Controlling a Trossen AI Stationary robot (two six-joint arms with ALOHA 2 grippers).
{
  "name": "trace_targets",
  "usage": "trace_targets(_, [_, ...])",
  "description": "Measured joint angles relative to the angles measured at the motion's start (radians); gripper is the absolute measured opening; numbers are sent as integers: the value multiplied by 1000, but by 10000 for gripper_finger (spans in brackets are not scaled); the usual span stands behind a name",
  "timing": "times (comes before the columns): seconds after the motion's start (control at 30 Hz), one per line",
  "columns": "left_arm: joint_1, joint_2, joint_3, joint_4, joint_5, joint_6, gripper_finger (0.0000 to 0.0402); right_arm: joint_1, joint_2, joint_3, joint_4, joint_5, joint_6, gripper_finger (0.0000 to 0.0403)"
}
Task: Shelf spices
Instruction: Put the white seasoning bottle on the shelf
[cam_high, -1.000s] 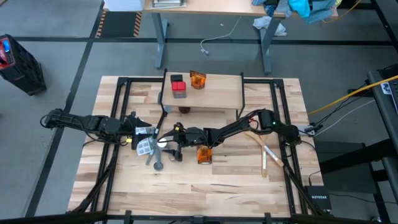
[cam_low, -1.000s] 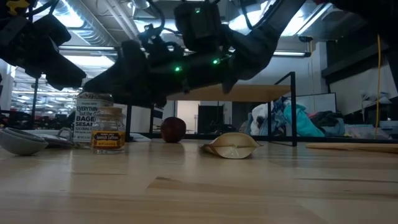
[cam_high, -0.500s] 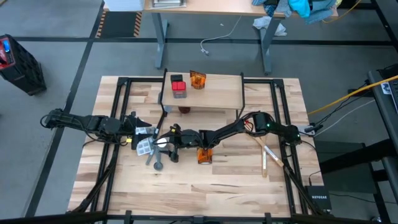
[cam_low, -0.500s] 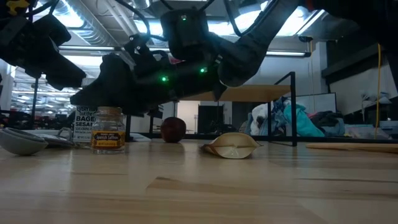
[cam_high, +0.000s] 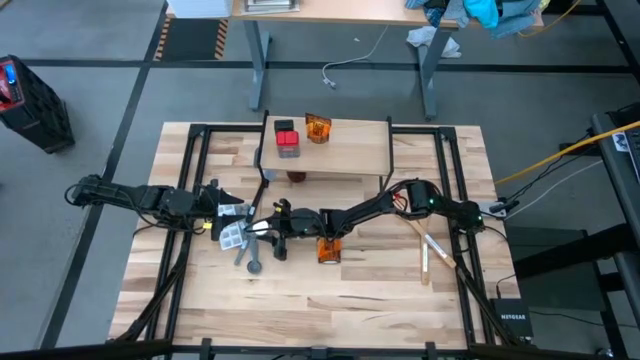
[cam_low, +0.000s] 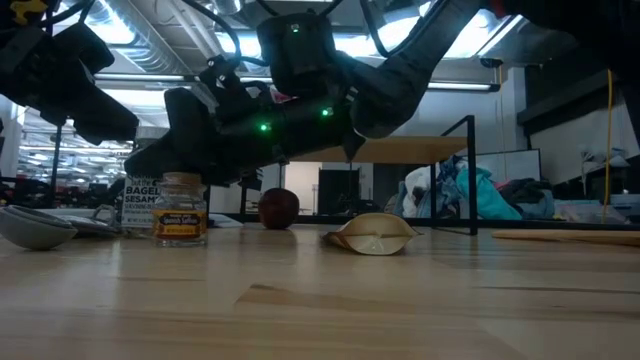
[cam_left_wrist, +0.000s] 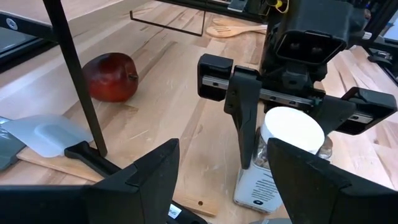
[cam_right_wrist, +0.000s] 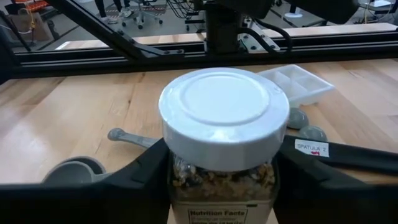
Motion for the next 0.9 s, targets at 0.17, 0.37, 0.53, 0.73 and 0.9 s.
trace_targets(0.17, [0,0,0,0,0,0,235,0,0,0,0,-16,-2,202])
trace_targets(0.37, [0,0,0,0,0,0,235,0,-19,0,-42,-5,-1,202])
trace_targets(0.53, [0,0,0,0,0,0,235,7,-97,-3,-179,47,-54,202])
trace_targets(0.73, [0,0,0,0,0,0,235,21,-207,-1,-307,167,-169,202])
trace_targets(0.9, [0,0,0,0,0,0,235,17,-269,-2,-403,201,-220,202])
